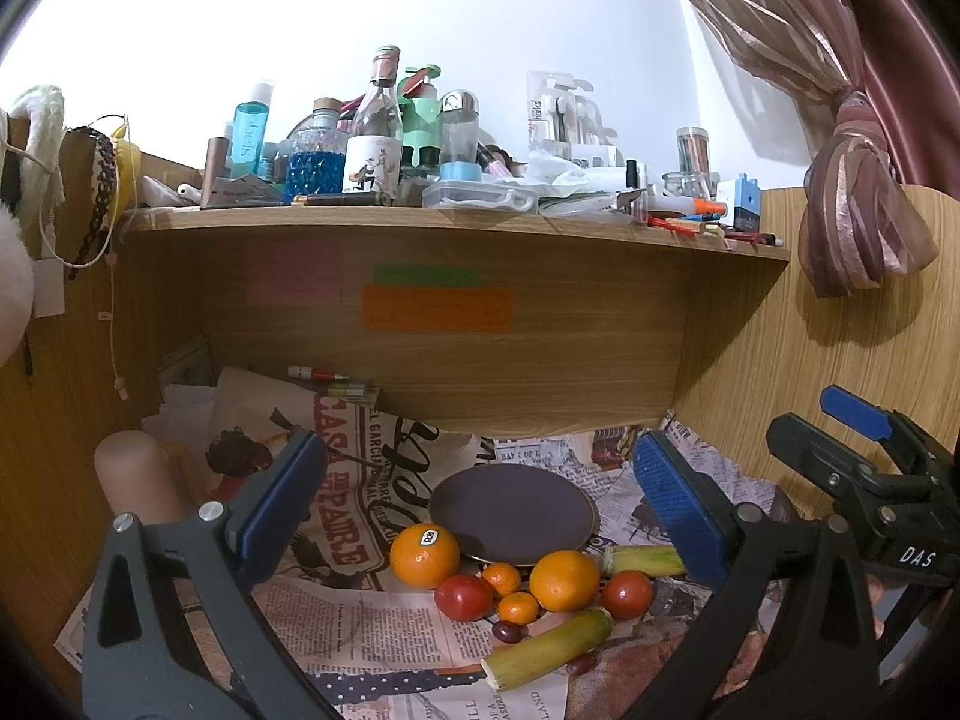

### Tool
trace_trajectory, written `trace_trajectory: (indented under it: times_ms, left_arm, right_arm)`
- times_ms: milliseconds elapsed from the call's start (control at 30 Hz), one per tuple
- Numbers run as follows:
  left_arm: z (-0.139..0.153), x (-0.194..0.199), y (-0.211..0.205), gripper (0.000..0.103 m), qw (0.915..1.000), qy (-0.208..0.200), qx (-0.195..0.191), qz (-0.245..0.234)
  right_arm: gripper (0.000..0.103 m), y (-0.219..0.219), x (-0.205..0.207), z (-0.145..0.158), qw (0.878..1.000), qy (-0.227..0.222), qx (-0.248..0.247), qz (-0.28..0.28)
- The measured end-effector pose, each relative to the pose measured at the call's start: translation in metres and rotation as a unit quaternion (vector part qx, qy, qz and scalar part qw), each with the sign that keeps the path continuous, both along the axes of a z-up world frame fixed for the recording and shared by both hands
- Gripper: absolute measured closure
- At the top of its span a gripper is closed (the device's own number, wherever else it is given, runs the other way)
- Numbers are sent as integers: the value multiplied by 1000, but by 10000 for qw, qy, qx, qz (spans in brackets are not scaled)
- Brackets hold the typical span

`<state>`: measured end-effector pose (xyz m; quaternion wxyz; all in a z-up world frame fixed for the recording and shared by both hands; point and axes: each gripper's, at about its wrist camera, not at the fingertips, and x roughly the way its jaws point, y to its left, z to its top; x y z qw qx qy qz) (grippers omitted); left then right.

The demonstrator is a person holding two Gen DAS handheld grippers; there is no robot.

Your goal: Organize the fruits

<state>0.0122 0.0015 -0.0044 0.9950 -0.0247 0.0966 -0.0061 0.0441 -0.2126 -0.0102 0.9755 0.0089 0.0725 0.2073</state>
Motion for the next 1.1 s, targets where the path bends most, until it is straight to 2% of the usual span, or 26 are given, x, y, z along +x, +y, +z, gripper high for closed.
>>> trace_trajectory:
  times_ms: [900, 1000, 1100]
  left_arm:
    - [-12, 14, 0, 0, 9999, 107, 11, -69]
    - [-16, 22, 2, 3, 9997, 216, 65, -79]
    - [-22, 31, 7, 10, 9992, 367, 100, -81]
  right_arm:
    - [0, 0, 23, -10, 9997, 221, -89, 75]
    - [0, -3, 33, -14, 9993, 325, -152, 64]
    - [5, -8, 48, -21, 9982, 542, -261, 46]
